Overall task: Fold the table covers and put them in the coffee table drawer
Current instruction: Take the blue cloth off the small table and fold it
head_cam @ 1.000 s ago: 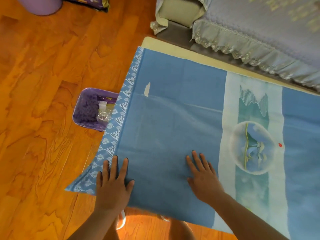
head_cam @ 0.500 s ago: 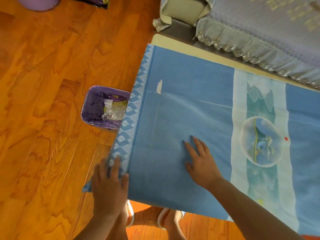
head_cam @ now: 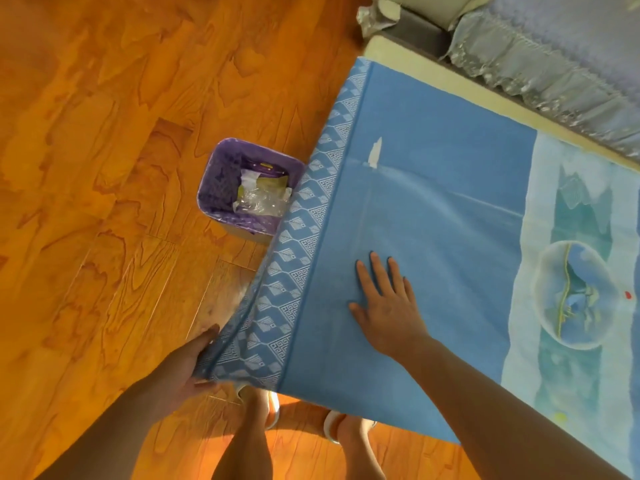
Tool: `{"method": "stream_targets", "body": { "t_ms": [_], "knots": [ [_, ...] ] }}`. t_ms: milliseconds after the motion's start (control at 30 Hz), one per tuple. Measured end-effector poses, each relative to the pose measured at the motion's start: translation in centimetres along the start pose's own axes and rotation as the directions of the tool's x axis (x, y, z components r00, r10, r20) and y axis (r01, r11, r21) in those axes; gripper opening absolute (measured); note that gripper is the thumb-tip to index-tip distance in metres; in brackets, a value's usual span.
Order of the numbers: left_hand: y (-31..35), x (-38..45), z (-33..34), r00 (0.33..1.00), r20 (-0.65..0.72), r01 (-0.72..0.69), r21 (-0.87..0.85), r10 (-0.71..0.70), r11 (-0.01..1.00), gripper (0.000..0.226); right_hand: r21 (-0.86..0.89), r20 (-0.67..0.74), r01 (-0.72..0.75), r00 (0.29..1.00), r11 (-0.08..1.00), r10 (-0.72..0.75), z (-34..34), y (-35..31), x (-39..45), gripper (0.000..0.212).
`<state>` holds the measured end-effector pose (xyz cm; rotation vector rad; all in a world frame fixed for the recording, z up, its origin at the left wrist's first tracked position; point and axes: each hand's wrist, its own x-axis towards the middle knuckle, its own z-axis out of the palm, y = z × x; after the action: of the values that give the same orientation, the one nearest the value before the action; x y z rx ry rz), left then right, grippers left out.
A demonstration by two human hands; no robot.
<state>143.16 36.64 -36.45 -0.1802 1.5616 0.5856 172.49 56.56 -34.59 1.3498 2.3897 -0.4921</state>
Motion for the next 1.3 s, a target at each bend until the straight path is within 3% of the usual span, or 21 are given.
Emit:
{"method": "stream_targets", "body": {
  "t_ms": [133, 233, 300, 433, 533, 733, 867, 933, 1033, 1100, 1200, 1300],
  "knots": [
    [-1.3, -2.7, -2.1, 0.972, 0.146, -0.199, 0.106, 0.183, 0.974, 0.066, -0.019, 0.032, -0.018, 0.999, 1.000, 0.019, -0.3, -0.2, -0.1, 0.077],
    [-2.0, -4.1, -1.9, 0.954, 0.036, -0.299, 0.148, 0.297, 0.943, 0.041, -0.054, 0.035, 0.005, 0.999, 0.999, -0.003, -0.6, -0.1, 0.0, 0.076],
    [-2.6, -4.7, -1.3, 0.935, -0.040, -0.343, 0.168, 0.354, 0.924, 0.040, -0.060, 0.049, 0.000, 0.999, 0.998, 0.003, -0.7, 0.0, 0.0, 0.077],
    [-3.0, -5.0, -0.1, 0.919, -0.122, -0.341, 0.227, 0.374, 0.912, 0.043, -0.079, 0.036, -0.005, 0.999, 0.997, 0.008, -0.6, -0.2, -0.1, 0.080],
    [-2.8, -5.1, -0.2, 0.906, -0.108, -0.363, 0.296, 0.409, 0.884, 0.042, -0.080, 0.030, 0.001, 1.000, 0.997, 0.001, -0.5, 0.2, 0.0, 0.080],
    [-2.6, -6.0, 0.6, 0.883, -0.170, -0.365, 0.338, 0.437, 0.868, 0.029, -0.042, 0.061, -0.011, 0.998, 0.999, 0.014, -0.9, 0.3, 0.6, 0.079],
    [-2.3, -7.9, 1.5, 0.874, -0.238, -0.335, 0.334, 0.423, 0.881, 0.030, 0.099, 0.024, 0.043, 0.999, 0.994, -0.045, -1.6, -1.8, -1.6, 0.075],
    [-1.7, -9.2, 2.2, 0.886, -0.248, -0.318, 0.289, 0.391, 0.903, 0.025, 0.258, 0.111, 0.027, 0.992, 0.966, -0.058, -1.3, -3.9, -4.5, 0.077],
    [-0.3, -11.7, 3.9, 0.906, -0.208, -0.316, 0.249, 0.369, 0.916, 0.019, 0.448, 0.229, -0.163, 0.971, 0.879, 0.064, -2.3, -6.7, -9.6, 0.076],
    [1.0, -14.1, 5.6, 0.910, -0.171, -0.332, 0.245, 0.377, 0.911, 0.019, 0.548, 0.273, -0.338, 0.937, 0.765, 0.218, -3.5, -6.6, -12.8, 0.070],
    [3.4, -17.8, 8.7, 0.899, -0.139, -0.359, 0.307, 0.414, 0.882, 0.019, 0.653, 0.331, -0.559, 0.818, 0.511, 0.471, -5.7, -3.4, -17.2, 0.059],
    [5.3, -20.8, 12.6, 0.880, -0.109, -0.405, 0.333, 0.462, 0.852, 0.019, 0.649, 0.437, -0.702, 0.659, 0.293, 0.612, -6.6, 3.6, -21.5, 0.050]
  ]
}}
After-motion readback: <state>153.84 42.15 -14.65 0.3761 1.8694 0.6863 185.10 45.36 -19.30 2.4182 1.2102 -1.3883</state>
